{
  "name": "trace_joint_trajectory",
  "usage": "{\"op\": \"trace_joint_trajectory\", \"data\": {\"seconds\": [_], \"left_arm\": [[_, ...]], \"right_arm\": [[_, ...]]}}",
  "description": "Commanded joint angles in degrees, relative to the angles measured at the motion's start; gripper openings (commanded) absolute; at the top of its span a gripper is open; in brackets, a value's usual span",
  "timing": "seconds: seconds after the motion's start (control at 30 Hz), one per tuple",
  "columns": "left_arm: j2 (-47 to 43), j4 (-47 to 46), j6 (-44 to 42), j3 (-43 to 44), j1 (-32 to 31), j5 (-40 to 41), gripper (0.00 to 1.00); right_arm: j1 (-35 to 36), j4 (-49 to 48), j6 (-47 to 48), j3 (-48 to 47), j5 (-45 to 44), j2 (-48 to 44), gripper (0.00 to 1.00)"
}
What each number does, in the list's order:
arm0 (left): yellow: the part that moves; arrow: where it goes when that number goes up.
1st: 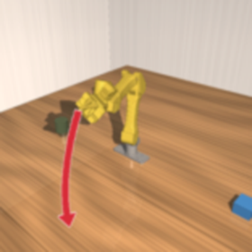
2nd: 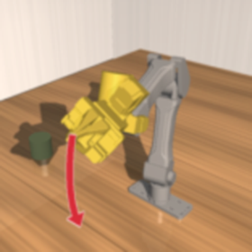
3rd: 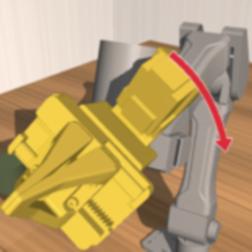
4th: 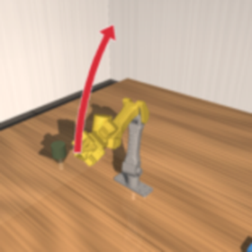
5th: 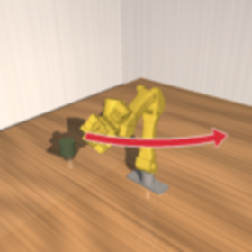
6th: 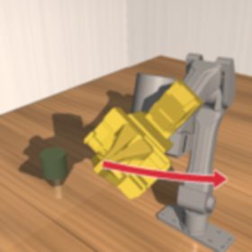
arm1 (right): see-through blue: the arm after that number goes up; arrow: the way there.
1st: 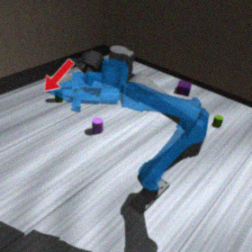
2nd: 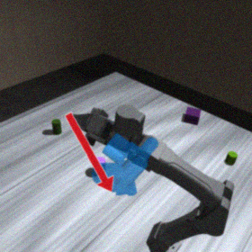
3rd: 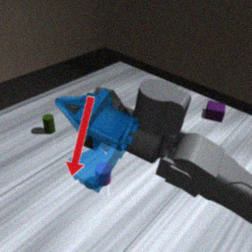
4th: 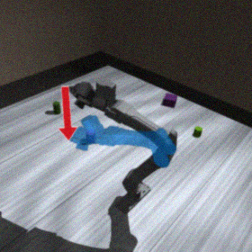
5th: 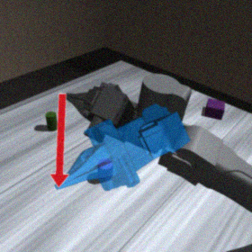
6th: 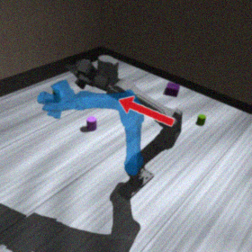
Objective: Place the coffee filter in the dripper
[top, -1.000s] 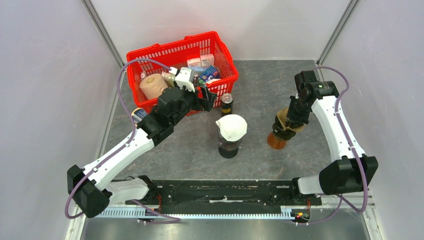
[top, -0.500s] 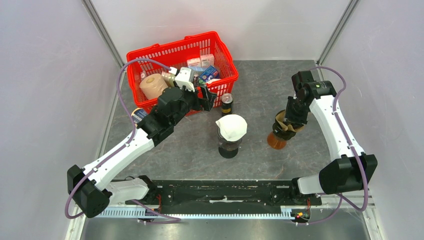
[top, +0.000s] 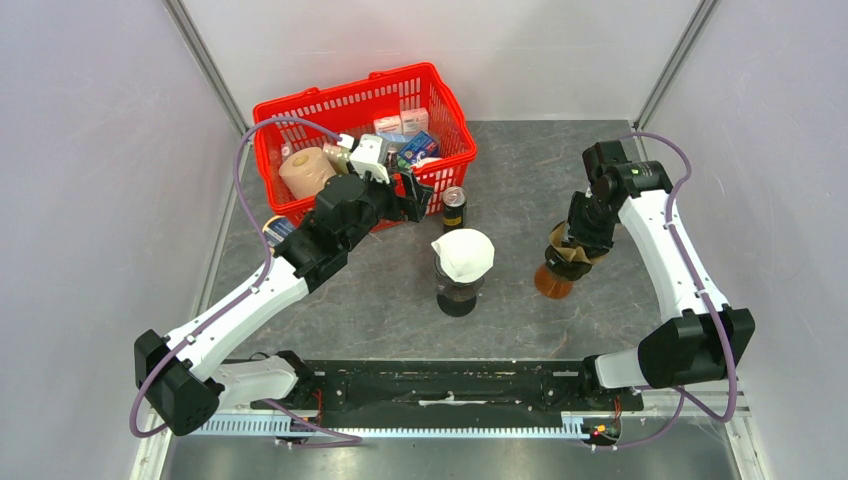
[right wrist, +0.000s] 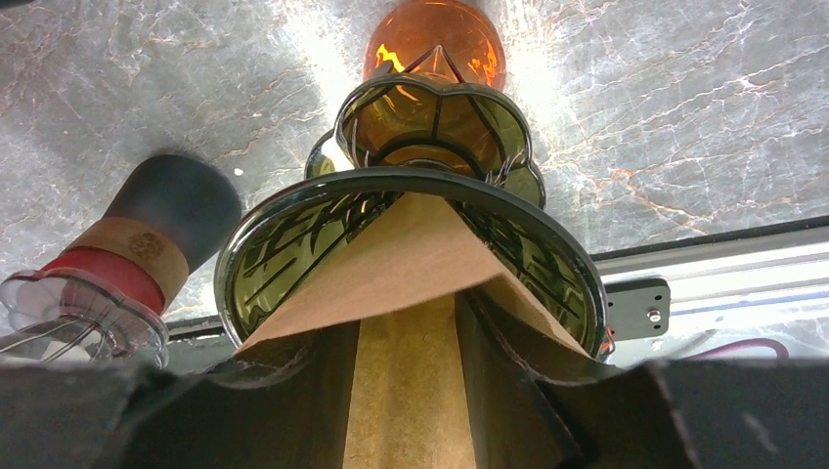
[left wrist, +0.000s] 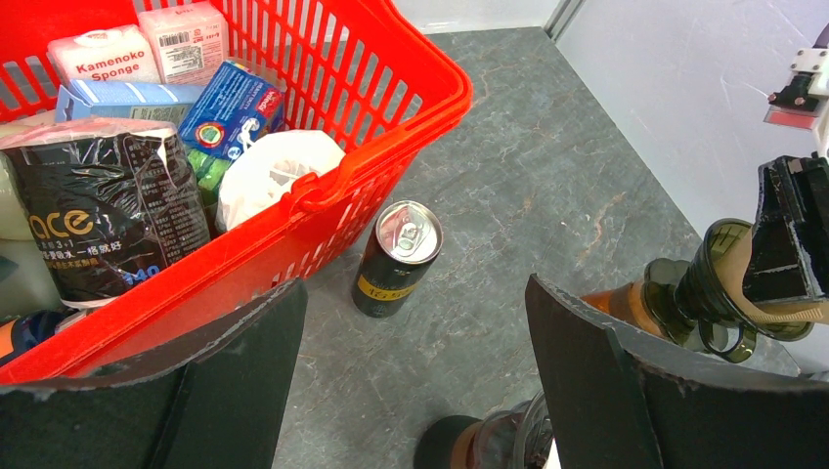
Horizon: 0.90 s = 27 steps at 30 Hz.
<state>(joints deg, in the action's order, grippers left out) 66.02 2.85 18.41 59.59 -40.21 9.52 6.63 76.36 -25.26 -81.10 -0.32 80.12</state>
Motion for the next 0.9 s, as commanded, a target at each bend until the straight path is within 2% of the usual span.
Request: {"op": "trace_joint_trajectory", "data": {"seconds": [0.0, 0.23, 0.7, 0.87], "left_arm": [[0.1, -2.2, 0.6, 0.9, 0.4, 1.0, 0.89], [0.0, -2.2, 0.7, 0.9, 0.4, 0.9, 0.89], [0.1, -2.2, 0.6, 0.9, 0.4, 0.9, 0.89], [-0.1, -2.2, 0.6, 0.8, 0.4, 0.9, 0.89]], "right_arm": [[0.2, 0.5, 0.2, -2.6, 2.0, -1.3, 0.48], [0.3, 0.5, -0.1, -4.1, 2.2, -2.6, 0.34], [0.4, -0.3, -0.3, -3.2, 4.0, -3.4, 0.21], [0.5, -0.6, 0.1, -1.8, 3.0, -2.1, 0.21]]}}
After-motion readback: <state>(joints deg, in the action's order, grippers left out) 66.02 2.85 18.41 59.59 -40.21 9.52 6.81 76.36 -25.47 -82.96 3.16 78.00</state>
